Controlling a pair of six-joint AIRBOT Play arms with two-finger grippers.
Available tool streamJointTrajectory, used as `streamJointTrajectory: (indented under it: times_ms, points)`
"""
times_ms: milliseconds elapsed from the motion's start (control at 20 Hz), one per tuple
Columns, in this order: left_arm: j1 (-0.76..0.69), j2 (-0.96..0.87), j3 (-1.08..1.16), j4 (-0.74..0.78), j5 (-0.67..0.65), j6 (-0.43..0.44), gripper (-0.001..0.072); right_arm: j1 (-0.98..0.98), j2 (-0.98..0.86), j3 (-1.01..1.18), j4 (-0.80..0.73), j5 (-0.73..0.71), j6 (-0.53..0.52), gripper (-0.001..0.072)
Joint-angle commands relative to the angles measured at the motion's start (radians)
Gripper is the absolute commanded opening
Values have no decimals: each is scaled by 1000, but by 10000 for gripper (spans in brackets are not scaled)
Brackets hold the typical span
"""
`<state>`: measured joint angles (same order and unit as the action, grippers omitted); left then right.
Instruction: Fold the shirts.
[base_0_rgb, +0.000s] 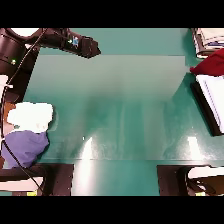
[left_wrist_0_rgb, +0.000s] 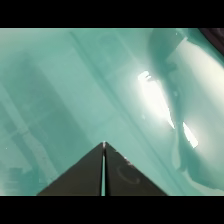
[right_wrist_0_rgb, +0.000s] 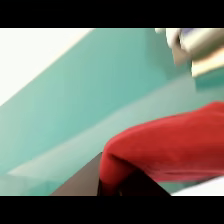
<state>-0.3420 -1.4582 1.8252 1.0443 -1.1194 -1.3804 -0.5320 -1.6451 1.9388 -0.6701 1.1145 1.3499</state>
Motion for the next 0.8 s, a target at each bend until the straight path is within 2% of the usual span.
streamJointTrajectory:
  times_ms: [0, 100, 350, 600, 750]
  points:
    - [-2, 0, 0, 2, 0, 0, 26, -7, 2, 116, 6, 45, -19, 21]
    - [-2, 0, 0, 2, -4, 0, 26, -9, 23, 126, -34, 61, -19, 21]
    - [-2, 0, 0, 3, -58, 1, 26, -73, 121, -29, -65, 94, -24, 21]
    - [-2, 0, 0, 5, -74, 1, 26, -193, 214, -169, -80, 233, -35, 21]
    - [-2, 0, 0, 15, -74, 1, 26, -257, 258, -264, -198, 331, -34, 22]
